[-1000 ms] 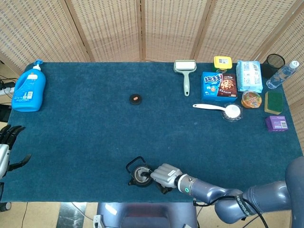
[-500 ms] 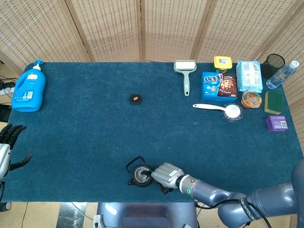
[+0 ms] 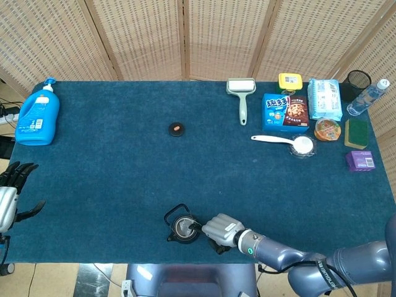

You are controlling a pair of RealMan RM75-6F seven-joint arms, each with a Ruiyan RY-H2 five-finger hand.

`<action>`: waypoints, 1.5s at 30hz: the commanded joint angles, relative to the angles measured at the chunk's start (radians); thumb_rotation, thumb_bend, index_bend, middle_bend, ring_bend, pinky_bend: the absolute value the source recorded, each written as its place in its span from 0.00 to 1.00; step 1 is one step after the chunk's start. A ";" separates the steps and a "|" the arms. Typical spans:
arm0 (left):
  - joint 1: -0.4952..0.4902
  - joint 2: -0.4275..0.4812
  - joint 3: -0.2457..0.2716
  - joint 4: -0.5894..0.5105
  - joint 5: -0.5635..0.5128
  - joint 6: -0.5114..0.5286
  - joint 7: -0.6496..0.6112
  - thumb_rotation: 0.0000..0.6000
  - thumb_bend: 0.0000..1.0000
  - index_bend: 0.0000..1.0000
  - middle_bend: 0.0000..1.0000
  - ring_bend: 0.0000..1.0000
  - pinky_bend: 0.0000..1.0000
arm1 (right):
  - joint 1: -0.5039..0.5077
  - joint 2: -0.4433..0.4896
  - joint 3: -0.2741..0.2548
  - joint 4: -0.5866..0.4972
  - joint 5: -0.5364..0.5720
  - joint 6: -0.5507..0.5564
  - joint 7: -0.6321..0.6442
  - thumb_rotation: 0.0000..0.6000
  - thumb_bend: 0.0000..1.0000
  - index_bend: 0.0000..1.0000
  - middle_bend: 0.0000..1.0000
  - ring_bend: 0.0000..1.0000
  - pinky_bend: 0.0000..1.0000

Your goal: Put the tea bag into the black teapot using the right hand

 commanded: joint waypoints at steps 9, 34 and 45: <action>0.001 -0.002 0.001 0.013 -0.005 -0.003 -0.013 1.00 0.28 0.13 0.14 0.06 0.15 | 0.017 -0.038 0.005 0.036 0.027 -0.024 0.001 1.00 0.81 0.02 1.00 1.00 1.00; 0.007 -0.006 0.004 0.037 -0.001 0.003 -0.043 1.00 0.28 0.13 0.14 0.06 0.15 | 0.046 -0.061 -0.001 0.024 0.064 0.007 -0.018 1.00 0.79 0.02 1.00 1.00 1.00; 0.007 -0.006 0.003 0.033 0.002 0.007 -0.041 1.00 0.28 0.13 0.14 0.06 0.15 | 0.034 0.001 0.020 -0.022 0.032 0.017 0.002 1.00 0.79 0.03 1.00 1.00 1.00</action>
